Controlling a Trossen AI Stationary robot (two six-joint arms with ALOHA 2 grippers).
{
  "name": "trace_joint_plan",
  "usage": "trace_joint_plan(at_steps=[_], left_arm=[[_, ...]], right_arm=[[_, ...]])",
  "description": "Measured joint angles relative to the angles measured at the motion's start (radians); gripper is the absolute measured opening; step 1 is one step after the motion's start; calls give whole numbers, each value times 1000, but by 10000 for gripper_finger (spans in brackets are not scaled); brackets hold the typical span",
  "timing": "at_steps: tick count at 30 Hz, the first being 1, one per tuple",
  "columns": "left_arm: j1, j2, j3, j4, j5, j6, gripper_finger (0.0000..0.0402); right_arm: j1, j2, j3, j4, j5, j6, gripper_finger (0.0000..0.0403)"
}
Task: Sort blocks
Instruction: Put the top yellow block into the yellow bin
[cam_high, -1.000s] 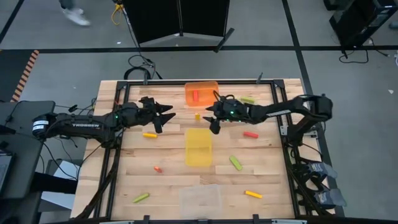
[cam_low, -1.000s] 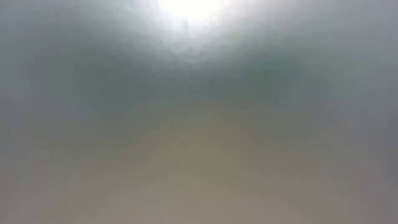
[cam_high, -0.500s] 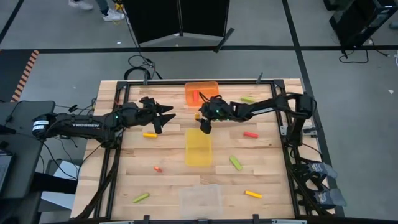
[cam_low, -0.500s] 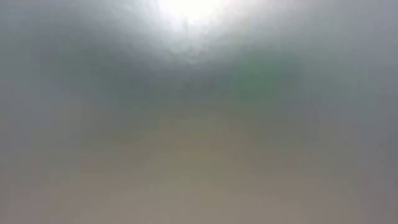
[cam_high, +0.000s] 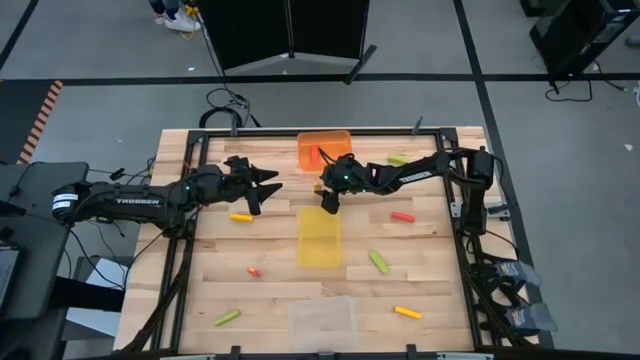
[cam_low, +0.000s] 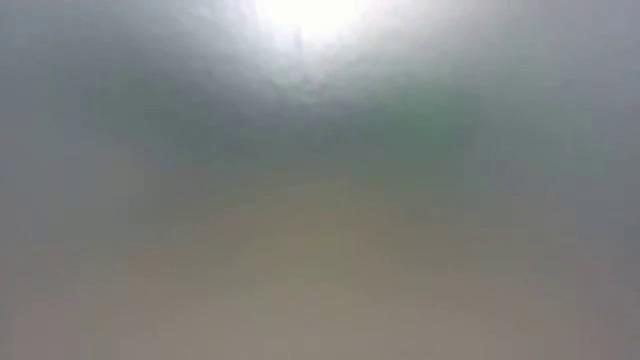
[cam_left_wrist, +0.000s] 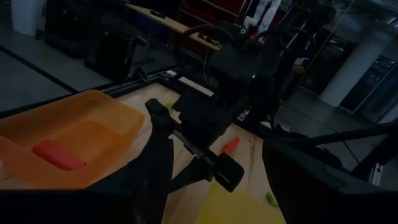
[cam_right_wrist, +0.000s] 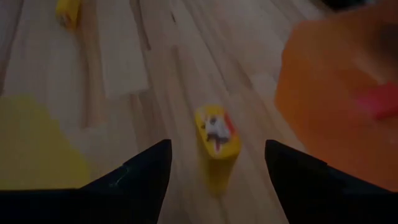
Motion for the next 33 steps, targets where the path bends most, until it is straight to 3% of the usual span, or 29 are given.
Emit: trace_joint_plan(at_steps=[11, 27, 33], left_arm=[[1, 0, 0, -18, 0, 0, 252], [1, 0, 0, -18, -1, 0, 252], [1, 0, 0, -18, -2, -6, 252]], right_arm=[[0, 33, 8, 40, -1, 1, 221], [2, 45, 8, 83, -3, -2, 73], [7, 45, 8, 90, 3, -25, 72]])
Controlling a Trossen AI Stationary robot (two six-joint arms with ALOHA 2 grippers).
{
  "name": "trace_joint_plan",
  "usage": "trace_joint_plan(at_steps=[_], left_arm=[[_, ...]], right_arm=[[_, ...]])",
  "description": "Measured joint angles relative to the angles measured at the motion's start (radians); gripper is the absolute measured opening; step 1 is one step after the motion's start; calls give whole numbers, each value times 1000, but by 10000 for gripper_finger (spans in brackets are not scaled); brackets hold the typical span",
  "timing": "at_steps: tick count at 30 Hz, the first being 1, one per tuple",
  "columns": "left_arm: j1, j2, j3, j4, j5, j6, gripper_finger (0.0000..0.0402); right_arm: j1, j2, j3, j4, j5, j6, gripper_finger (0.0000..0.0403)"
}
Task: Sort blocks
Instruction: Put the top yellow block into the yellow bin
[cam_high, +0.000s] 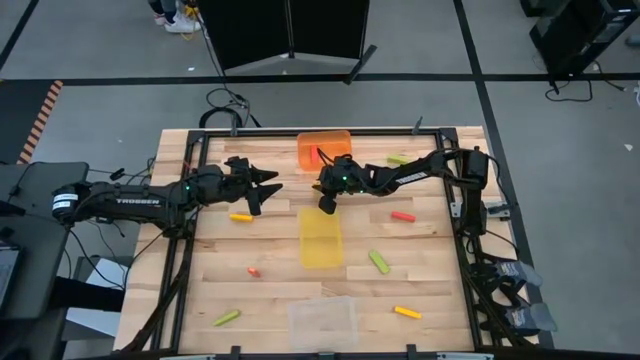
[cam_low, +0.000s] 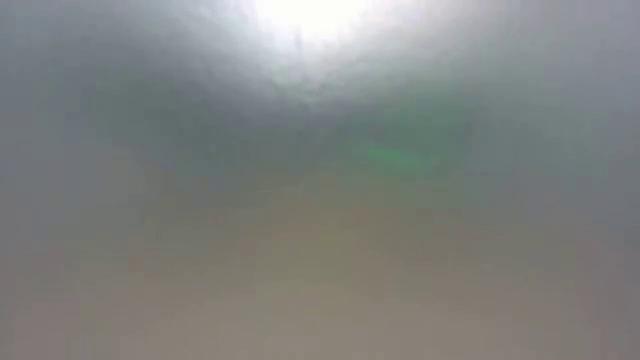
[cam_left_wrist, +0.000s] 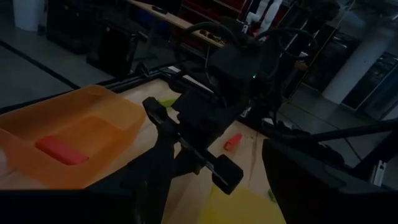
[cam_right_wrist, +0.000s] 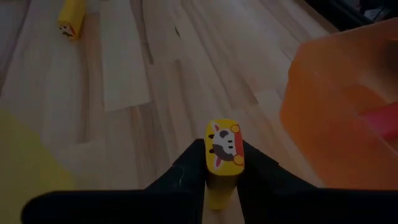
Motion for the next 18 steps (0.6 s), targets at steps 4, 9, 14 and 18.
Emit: trace_joint_plan(at_steps=[4, 9, 14, 18], left_arm=[[0, 0, 0, 0, -7, -10, 252], [0, 0, 0, -6, -26, -16, 252], [0, 0, 0, -11, -31, -22, 252], [0, 0, 0, -21, -51, -25, 252]], right_arm=[[8, -7, -1, 3, 4, -11, 72], [32, -76, -2, 18, 8, -92, 72], [66, -192, -1, 27, 12, -137, 72], [120, -264, -1, 61, -18, -165, 72]])
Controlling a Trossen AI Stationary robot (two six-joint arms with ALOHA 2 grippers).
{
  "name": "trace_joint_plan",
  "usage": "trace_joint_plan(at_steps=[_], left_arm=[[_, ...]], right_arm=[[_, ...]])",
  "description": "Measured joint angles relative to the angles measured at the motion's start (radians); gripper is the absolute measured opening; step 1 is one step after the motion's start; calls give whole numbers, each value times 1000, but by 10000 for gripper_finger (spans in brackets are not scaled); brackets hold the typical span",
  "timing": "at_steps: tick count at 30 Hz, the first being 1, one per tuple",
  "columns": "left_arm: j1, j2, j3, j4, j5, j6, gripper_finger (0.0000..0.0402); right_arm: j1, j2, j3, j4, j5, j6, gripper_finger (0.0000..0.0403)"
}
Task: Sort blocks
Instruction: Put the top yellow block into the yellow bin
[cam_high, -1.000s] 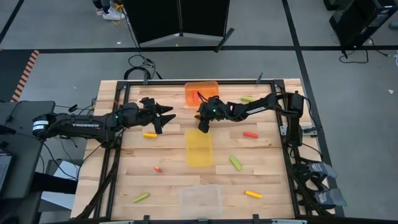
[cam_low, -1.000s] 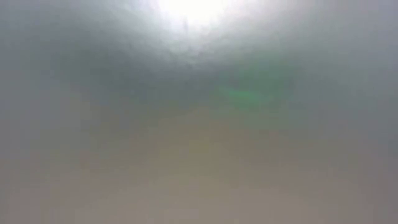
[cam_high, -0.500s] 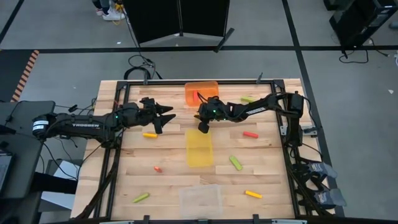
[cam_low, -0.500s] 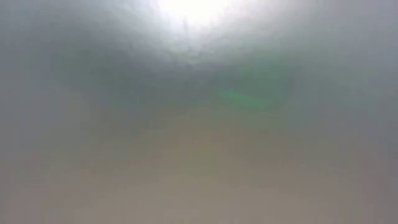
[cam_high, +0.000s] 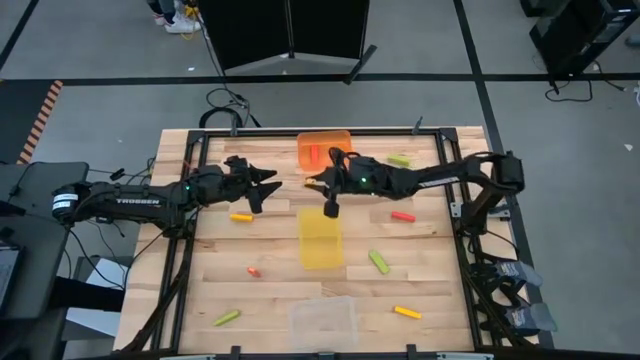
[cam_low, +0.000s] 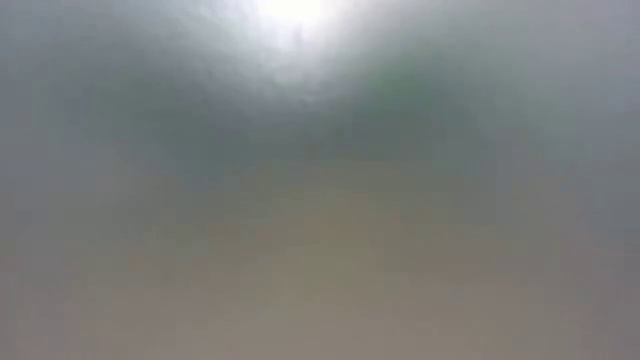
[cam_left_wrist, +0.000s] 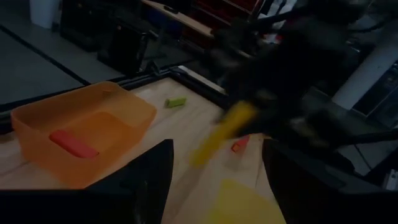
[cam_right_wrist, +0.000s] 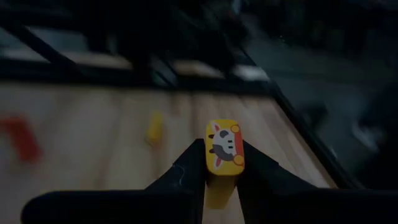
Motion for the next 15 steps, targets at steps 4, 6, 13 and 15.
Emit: trace_joint_plan(at_steps=[4, 6, 13, 15], left_arm=[[0, 2, 0, -14, -30, -2, 252], [0, 2, 0, -14, -35, -7, 252], [1, 2, 0, -10, -37, -18, 252], [1, 2, 0, -10, -19, -20, 252]], right_arm=[[64, -35, 0, 46, -47, -34, 72], [94, -40, 0, 66, -61, -36, 72], [198, -32, -1, 78, -56, 53, 72], [244, -31, -6, 79, -24, 49, 72]])
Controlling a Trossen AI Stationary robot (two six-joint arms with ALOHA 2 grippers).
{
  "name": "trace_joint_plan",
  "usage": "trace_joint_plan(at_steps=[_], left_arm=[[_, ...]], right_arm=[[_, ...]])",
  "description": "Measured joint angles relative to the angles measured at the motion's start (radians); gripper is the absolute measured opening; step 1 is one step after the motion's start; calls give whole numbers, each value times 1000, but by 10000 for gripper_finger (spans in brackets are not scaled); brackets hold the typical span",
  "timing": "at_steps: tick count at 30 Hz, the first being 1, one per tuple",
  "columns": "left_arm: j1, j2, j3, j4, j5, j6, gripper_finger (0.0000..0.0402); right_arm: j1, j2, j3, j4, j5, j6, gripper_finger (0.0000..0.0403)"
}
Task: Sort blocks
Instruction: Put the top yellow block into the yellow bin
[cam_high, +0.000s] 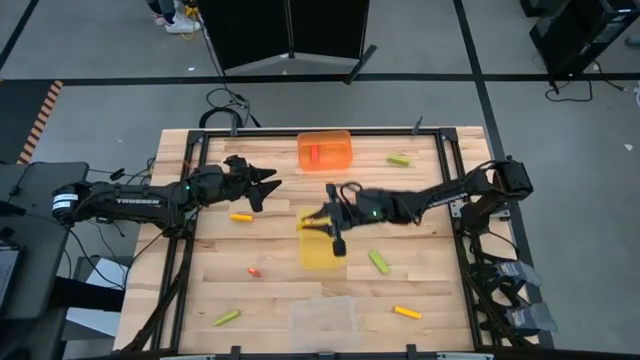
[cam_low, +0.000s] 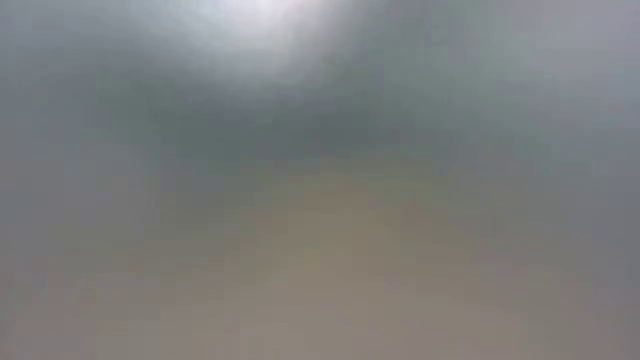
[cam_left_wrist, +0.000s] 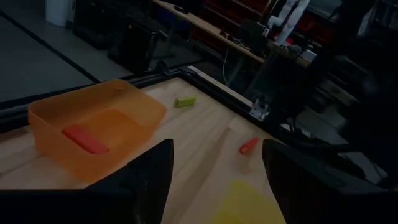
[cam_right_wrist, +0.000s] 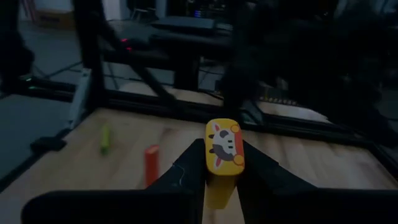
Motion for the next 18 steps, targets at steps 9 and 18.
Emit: trace_joint_plan(at_steps=[9, 18], left_arm=[[0, 0, 0, -29, 58, -10, 252], [0, 0, 0, -50, 58, -35, 252]], right_arm=[[182, 0, -4, -15, 186, 36, 72], [270, 0, -4, -174, 440, 187, 72]])
